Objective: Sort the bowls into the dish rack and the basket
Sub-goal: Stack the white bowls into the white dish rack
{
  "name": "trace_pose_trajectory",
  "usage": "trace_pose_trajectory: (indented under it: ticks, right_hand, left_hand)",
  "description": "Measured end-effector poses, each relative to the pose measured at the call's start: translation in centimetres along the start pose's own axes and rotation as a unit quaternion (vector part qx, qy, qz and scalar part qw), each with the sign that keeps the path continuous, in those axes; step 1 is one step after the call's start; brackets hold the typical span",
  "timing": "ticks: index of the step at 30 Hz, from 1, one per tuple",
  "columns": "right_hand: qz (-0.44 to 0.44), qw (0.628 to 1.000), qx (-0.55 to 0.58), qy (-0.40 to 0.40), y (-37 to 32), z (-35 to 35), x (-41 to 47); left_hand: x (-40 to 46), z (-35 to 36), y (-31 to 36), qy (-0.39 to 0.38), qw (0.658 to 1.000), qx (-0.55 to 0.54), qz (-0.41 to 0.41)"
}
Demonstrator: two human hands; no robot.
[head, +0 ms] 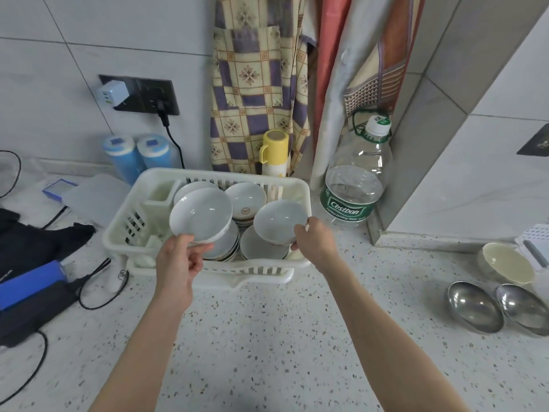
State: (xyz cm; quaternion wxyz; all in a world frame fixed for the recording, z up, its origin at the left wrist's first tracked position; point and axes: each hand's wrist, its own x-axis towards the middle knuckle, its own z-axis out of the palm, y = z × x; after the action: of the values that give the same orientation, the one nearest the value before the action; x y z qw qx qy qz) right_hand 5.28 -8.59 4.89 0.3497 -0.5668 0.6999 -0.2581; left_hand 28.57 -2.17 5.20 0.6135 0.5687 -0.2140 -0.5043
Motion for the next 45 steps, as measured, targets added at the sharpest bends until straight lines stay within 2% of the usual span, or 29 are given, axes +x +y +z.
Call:
trace_pose_trajectory:
  ticks: [6, 12, 28, 33, 41, 43, 45]
  right_hand:
    - [-0.017, 0.993, -0.118, -0.012, -0.4, 1.7, 0.8]
    - [-0.018, 0.981, -0.191, -0.019, -0.3, 2.5, 1.0]
    - [-0.004, 0.957, -0.28, -0.076, -0.2, 3.0, 1.8]
    - [0.018, 0.947, -0.315, -0.056, -0.2, 3.5, 1.9]
    - [-0.002, 0.923, -0.382, -0.038, 0.0, 4.0, 2.2]
    - [-0.013, 0.927, -0.374, -0.037, -0.1, 4.0, 2.1]
    - [-0.017, 0.951, -0.309, -0.003, 0.0, 3.8, 1.9]
  left_hand:
    - [1.2, 0.2, -0.7, -0.015, 1.0, 0.006, -0.001]
    - [2.1, 0.9, -1.3, -0.03, 0.999, 0.024, -0.001]
    - [2.3, 2.1, -2.1, -0.028, 0.999, 0.029, -0.007]
    - [2.1, 2.4, -2.2, -0.034, 0.999, 0.037, -0.006]
    - [2.4, 2.9, -2.6, -0.061, 0.996, 0.071, -0.005]
    - [2.5, 2.9, -2.7, -0.067, 0.994, 0.088, -0.005]
    - [2.6, 3.0, -2.8, -0.072, 0.992, 0.106, -0.005]
